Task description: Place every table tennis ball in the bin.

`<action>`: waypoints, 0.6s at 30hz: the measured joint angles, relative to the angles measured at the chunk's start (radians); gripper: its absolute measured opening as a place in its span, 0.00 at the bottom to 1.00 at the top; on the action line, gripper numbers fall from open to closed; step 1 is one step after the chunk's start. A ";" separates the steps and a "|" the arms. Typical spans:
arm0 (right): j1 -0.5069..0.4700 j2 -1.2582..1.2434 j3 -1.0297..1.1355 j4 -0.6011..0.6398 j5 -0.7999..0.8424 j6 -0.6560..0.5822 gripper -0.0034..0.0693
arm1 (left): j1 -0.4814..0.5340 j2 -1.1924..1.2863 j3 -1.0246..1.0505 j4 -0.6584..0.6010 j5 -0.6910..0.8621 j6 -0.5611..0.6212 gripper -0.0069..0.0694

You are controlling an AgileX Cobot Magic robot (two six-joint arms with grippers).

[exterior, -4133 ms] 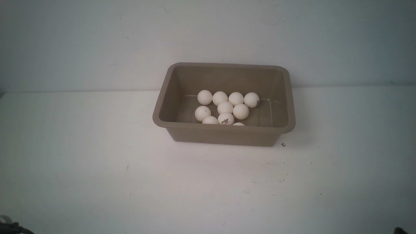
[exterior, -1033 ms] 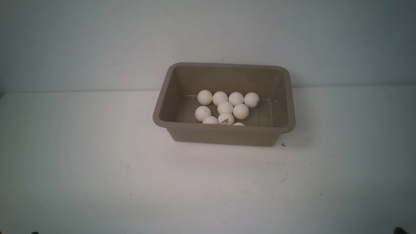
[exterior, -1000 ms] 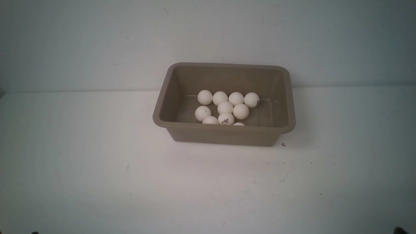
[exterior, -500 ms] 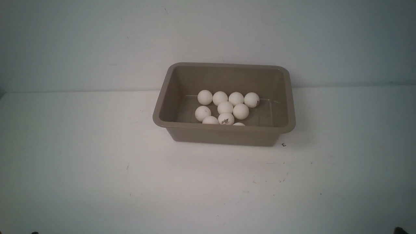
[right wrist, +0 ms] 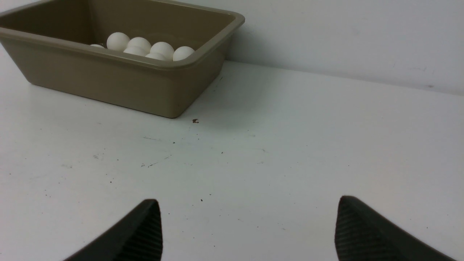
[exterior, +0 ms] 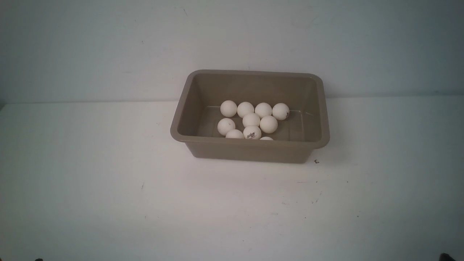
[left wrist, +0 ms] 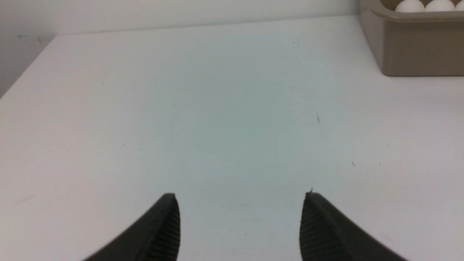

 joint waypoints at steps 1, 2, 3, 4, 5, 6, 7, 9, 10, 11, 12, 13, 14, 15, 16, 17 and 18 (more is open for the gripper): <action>0.000 0.000 0.000 0.000 0.000 0.000 0.85 | 0.000 0.000 0.000 0.000 0.000 0.000 0.62; 0.000 0.000 0.000 0.000 0.000 0.000 0.85 | 0.000 0.000 0.000 0.000 0.000 0.000 0.62; 0.000 0.000 0.000 0.000 0.000 0.000 0.85 | 0.000 0.000 0.000 0.000 0.000 0.000 0.62; 0.000 0.000 0.000 -0.001 0.000 0.000 0.85 | 0.000 0.000 0.000 0.000 0.000 0.000 0.62; 0.000 0.000 0.000 -0.014 0.000 0.000 0.85 | 0.000 0.000 0.000 0.000 0.000 0.000 0.62; 0.000 0.000 0.000 -0.017 0.000 0.000 0.85 | 0.000 0.000 0.000 0.000 0.000 0.000 0.62; 0.000 0.000 0.000 -0.050 0.000 0.000 0.85 | 0.000 0.000 0.000 0.000 0.000 0.000 0.62; 0.000 0.000 0.000 -0.076 -0.002 0.006 0.85 | 0.000 0.000 0.000 0.000 0.000 0.000 0.62; 0.000 0.000 0.000 -0.092 -0.003 0.022 0.85 | 0.000 0.000 0.000 0.000 0.000 0.000 0.62; 0.000 0.000 0.000 -0.100 -0.003 0.036 0.85 | 0.000 0.000 0.000 0.000 0.000 0.000 0.62; 0.000 0.000 0.000 -0.103 -0.003 0.057 0.85 | 0.000 0.000 0.000 0.000 0.000 0.000 0.62; 0.000 0.000 0.000 -0.106 -0.003 0.074 0.85 | 0.000 0.000 0.000 0.000 0.000 0.000 0.62; 0.000 0.000 0.000 -0.109 -0.004 0.093 0.85 | 0.000 0.000 0.000 0.000 0.000 0.000 0.62; 0.000 0.000 0.000 -0.112 -0.004 0.108 0.85 | 0.000 0.000 0.000 0.000 0.000 0.000 0.62; 0.000 0.000 0.000 -0.119 -0.004 0.125 0.85 | 0.000 0.000 0.000 0.000 0.000 0.000 0.62; 0.000 0.000 0.000 -0.124 -0.004 0.135 0.85 | 0.000 0.000 0.000 0.000 0.000 0.000 0.62; 0.000 0.000 0.000 -0.125 -0.004 0.140 0.85 | 0.000 0.000 0.000 0.000 0.000 0.000 0.62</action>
